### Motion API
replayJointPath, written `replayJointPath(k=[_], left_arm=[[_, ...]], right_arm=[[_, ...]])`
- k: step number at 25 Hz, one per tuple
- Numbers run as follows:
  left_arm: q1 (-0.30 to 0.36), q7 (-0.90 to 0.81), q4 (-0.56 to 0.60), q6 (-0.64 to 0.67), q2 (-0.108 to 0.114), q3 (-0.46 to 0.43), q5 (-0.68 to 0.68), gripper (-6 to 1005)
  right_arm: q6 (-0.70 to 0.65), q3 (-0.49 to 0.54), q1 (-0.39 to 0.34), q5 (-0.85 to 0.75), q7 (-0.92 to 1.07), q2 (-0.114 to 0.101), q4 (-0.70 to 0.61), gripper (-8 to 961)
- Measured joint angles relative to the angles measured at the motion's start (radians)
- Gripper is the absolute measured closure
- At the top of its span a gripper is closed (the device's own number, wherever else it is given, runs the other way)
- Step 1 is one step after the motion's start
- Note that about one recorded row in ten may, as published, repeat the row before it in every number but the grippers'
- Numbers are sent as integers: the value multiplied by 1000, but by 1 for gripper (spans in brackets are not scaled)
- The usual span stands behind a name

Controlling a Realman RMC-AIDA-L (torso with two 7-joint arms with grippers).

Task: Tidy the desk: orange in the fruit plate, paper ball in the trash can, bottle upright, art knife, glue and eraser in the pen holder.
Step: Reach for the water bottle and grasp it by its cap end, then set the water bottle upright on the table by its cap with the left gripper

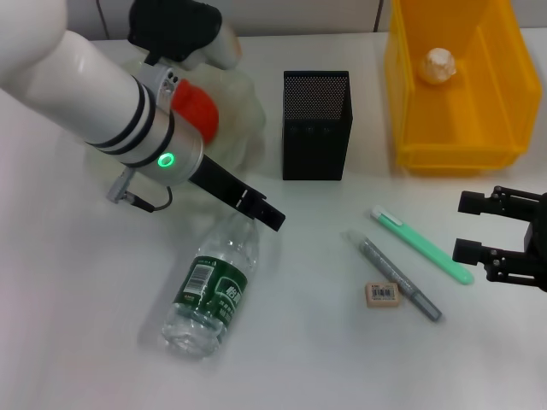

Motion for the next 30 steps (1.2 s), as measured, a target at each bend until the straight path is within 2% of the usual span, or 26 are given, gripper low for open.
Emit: replayJointPath(k=[10,16,19,24,26,27,30], left_arm=[[-1,-4,8,-81,0,150,-2,236],[27,12,43,-96,0,201,1,461],[57,43,87,-101,0,239,2,487],[100,50,164,-99,2,251,2,529],[144,72,242,-81,5,241,-5,546],[144,72,242,-81,5,241,-5,546],[204,131,322,-45,7,206,-30,547]], right_arm=[[0,1,-3,1,-2,0,0,215],[0,1,-9,1,-3,0,0,215],[0,1,-11,1,-3,0,0,215],[1,3,-12,1,-3,-1,0,215],[2,4,-13,1,-3,-1,0,215],[2,4,-13,1,-3,-1,0,215],[3,4,-13,1,-3,-1,0,215]])
